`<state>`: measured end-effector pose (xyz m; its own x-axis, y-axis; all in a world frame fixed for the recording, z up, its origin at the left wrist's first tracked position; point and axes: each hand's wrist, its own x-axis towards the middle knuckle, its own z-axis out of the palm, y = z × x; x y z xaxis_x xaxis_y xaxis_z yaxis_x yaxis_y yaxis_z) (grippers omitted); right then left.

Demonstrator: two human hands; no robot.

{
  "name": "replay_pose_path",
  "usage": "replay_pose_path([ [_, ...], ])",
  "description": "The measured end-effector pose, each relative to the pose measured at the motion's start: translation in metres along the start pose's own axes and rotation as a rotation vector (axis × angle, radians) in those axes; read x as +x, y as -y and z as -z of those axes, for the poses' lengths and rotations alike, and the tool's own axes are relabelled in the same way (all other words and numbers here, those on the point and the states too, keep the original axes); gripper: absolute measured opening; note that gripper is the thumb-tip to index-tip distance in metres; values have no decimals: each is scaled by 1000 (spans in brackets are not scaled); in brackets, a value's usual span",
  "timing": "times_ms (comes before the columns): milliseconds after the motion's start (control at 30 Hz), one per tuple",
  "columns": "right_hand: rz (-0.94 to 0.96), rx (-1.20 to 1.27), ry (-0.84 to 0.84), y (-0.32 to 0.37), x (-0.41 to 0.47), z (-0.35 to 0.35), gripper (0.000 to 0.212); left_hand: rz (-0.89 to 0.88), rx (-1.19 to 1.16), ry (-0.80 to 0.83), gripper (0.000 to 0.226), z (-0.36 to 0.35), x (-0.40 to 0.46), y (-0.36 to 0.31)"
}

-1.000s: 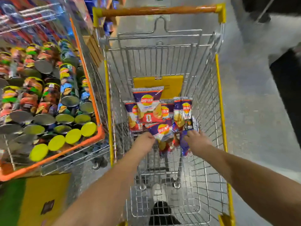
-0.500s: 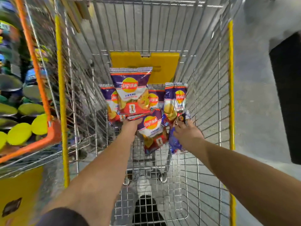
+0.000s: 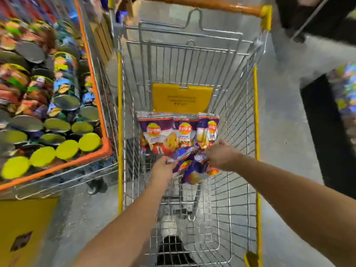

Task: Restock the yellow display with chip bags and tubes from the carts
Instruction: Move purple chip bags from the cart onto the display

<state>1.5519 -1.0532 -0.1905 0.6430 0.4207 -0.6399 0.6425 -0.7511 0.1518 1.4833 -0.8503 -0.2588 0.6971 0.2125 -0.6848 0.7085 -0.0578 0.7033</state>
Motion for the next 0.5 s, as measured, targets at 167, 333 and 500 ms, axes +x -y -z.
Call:
replay_pose_path([
  [167, -40, 185, -183, 24, -68, 82, 26, -269, 16, 7, 31, 55, -70, -42],
  [333, -83, 117, -439, 73, -152, 180, 33, -500, -23, -67, 6, 132, -164, -89],
  [500, -99, 39, -574, 150, -221, 278, 35, -689, -159, -158, 10, 229, -259, -109],
])
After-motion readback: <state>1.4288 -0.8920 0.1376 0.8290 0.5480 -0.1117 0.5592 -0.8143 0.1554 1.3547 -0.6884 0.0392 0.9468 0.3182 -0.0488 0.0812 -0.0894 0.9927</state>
